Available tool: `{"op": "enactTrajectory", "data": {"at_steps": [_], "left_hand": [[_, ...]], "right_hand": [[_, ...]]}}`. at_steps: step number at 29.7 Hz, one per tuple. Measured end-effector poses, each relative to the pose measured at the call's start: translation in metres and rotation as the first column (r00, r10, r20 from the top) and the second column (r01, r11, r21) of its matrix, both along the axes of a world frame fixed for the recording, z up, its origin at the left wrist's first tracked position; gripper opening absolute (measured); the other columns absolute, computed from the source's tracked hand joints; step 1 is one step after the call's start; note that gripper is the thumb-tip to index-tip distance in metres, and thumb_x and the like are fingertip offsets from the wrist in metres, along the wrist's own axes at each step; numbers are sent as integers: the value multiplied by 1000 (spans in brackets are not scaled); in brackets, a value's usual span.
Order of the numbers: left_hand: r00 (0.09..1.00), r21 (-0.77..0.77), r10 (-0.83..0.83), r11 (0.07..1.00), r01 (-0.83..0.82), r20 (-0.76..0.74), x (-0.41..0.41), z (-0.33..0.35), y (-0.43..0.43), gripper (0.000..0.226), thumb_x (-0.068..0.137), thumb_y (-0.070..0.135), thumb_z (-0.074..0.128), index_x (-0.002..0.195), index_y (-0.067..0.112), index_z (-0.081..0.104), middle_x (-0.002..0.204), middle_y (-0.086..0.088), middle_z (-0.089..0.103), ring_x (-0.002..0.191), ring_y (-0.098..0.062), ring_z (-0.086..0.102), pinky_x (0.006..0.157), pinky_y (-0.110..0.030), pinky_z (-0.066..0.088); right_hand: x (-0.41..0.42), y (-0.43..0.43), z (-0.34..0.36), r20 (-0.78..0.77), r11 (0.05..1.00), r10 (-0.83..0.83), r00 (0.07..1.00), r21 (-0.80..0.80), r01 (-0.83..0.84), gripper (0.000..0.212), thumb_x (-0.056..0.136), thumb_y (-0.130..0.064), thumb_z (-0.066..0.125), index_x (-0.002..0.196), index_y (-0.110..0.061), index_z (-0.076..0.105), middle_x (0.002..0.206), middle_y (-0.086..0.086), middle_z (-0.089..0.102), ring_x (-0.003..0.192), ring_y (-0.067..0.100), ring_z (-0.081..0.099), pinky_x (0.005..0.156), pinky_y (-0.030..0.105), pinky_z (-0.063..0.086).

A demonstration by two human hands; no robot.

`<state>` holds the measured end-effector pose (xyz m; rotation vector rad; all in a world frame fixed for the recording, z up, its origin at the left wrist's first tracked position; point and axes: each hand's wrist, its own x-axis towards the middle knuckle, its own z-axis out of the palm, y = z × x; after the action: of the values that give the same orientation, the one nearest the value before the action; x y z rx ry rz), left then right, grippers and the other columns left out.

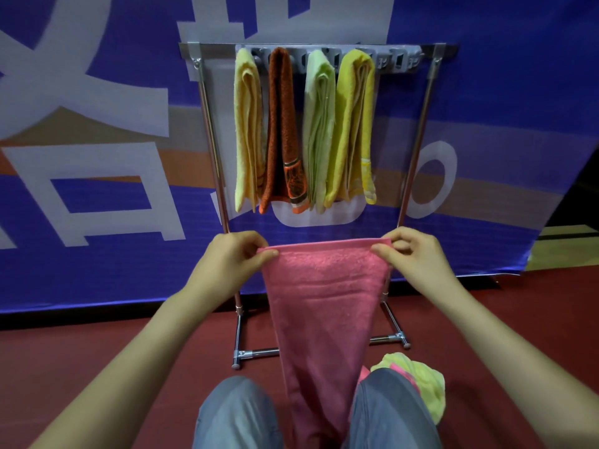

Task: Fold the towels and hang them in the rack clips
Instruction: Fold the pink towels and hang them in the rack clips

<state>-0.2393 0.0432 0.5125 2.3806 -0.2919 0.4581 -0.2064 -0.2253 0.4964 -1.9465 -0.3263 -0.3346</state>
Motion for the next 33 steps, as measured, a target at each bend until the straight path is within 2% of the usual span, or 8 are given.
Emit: {"op": "enactTrajectory", "data": {"at_steps": [5,10,13,18,23,27,30,33], "left_hand": [[999,-52,0,999,-2,-44,4,4,-2,14,81,25,64,79,11,67,66,9,64,67,-7,65,64,-18,53],[996,-209,13,977,-32,-91,5,2,-10,15,81,20,64,79,5,67,67,-2,67,55,1,63,57,-9,51],[994,-304,34,951,-66,-109,3,-1,-21,14,82,18,64,73,7,65,61,-5,65,47,1,60,49,-8,48],[986,-406,19,910,-86,-167,2,-12,-32,17,82,17,63,68,8,64,62,-13,67,52,-10,61,55,-18,53],[973,-400,130,895,-198,-191,3,-26,-32,22,81,20,64,67,4,65,58,-10,68,53,-17,64,61,-29,54],[961,-311,186,919,-245,-206,0,-31,-18,20,80,22,65,67,8,66,52,1,64,47,-7,57,66,-36,55],[966,-292,200,926,-240,-161,1,-31,-28,20,80,22,64,64,10,64,59,-13,65,56,-22,62,67,-43,56],[957,-354,240,891,-283,-162,6,-31,-40,22,79,19,63,58,13,60,53,-14,61,58,-33,63,66,-45,56]], "right_hand": [[2,0,3,-55,999,-9,998,45,12,15,79,-8,66,68,-16,59,58,8,63,44,0,58,50,7,47],[2,7,2,-79,989,-73,994,121,83,21,80,-6,64,63,-12,54,53,10,55,35,2,51,38,11,43],[3,18,-3,-88,982,-114,990,142,125,24,80,-7,64,60,-13,50,50,8,51,35,4,47,41,18,42],[2,40,-16,-143,977,-62,988,192,89,25,77,-6,66,58,-15,52,51,9,52,52,18,46,55,32,41],[3,45,-29,-183,968,-106,977,205,143,31,77,-2,63,55,-16,47,43,-3,47,43,6,40,46,20,34],[10,19,-29,-236,969,-180,955,124,214,27,76,-3,64,57,-15,49,37,-7,46,35,1,37,40,15,30],[13,21,-33,-259,965,-182,948,138,223,28,77,-1,61,56,-14,46,44,1,41,45,10,34,45,23,27],[12,31,-34,-282,952,-181,942,189,240,31,76,1,57,55,-14,41,47,1,33,38,3,27,40,20,22]]}}
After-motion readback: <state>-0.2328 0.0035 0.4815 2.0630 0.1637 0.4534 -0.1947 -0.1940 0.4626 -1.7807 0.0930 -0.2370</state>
